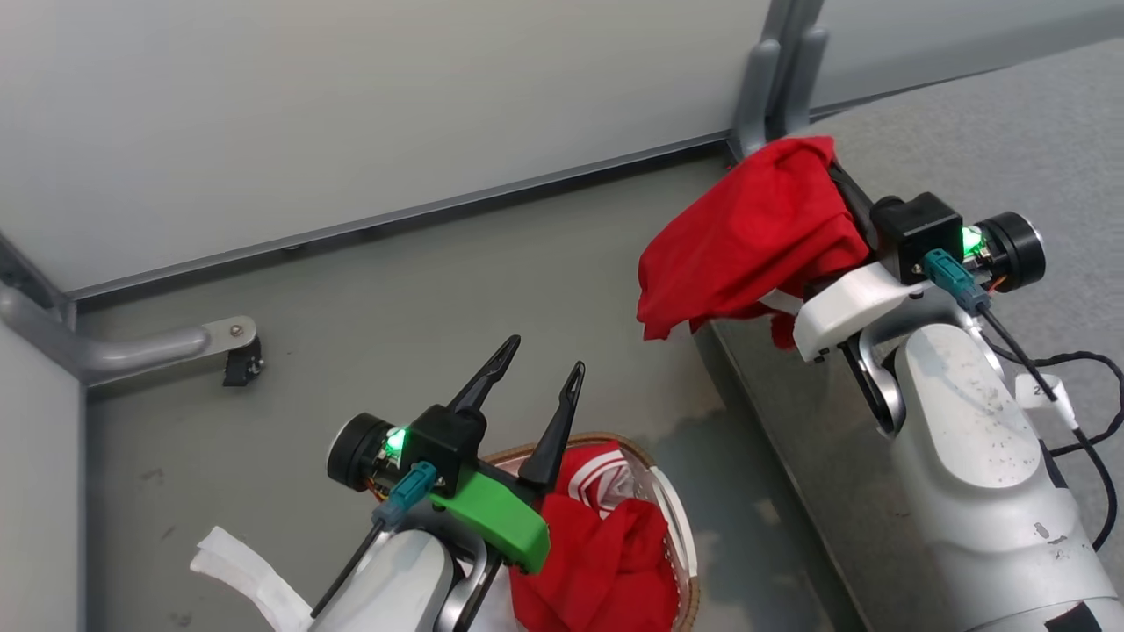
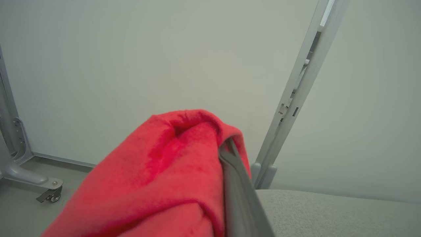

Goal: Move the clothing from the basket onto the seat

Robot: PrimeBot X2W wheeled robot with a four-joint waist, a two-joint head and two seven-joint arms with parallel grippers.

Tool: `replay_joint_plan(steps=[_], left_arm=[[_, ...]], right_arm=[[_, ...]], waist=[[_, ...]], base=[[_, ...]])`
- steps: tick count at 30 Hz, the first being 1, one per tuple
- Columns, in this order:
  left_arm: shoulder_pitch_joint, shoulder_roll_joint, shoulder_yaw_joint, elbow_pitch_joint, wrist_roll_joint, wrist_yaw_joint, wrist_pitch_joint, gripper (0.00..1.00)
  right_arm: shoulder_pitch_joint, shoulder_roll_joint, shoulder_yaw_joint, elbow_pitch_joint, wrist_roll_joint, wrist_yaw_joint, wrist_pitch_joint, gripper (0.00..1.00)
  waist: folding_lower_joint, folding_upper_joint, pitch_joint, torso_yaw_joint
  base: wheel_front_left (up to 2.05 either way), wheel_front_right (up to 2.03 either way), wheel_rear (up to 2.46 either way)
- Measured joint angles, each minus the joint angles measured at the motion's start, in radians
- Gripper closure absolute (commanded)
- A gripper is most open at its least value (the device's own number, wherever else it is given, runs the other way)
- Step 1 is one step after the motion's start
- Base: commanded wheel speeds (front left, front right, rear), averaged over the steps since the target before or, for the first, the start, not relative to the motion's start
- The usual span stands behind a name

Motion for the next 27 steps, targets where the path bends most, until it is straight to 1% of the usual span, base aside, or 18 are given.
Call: replay_joint_plan(steps=[5, 15, 21, 27], left_arm=[[-0.003, -0.009, 0.014, 0.002, 0.031, -0.011, 0.0, 0.0], [-0.03, -0.016, 0.012, 0.029, 0.076, -0.029, 0.0, 0.0], [-0.052, -0.017, 0.012, 0.031, 0.093, -0.032, -0.002, 0.0], [-0.091, -0.008, 0.017, 0.028, 0.113, -0.033, -0.002, 0.0]], right_arm=[[-0.01, 0.0, -0.008, -0.029, 0.004, 0.0, 0.0, 1.0], [-0.017, -0.001, -0.069, -0.06, 0.012, 0.0, 0.0, 1.0], [-0.019, -0.001, -0.107, -0.076, 0.002, 0.0, 0.0, 1.0], [-0.088, -0.005, -0.163, -0.09, -0.066, 0.0, 0.0, 1.0]], waist=[[0.0, 0.0, 0.03, -0.074], [0.0, 0.0, 0.101, -0.222], [0.0, 0.0, 0.16, -0.263], [0.0, 0.0, 0.23, -0.261]], base=[[0.0, 0.0, 0.0], [0.0, 0.0, 0.0], [0.0, 0.0, 0.0], [0.0, 0.0, 0.0]])
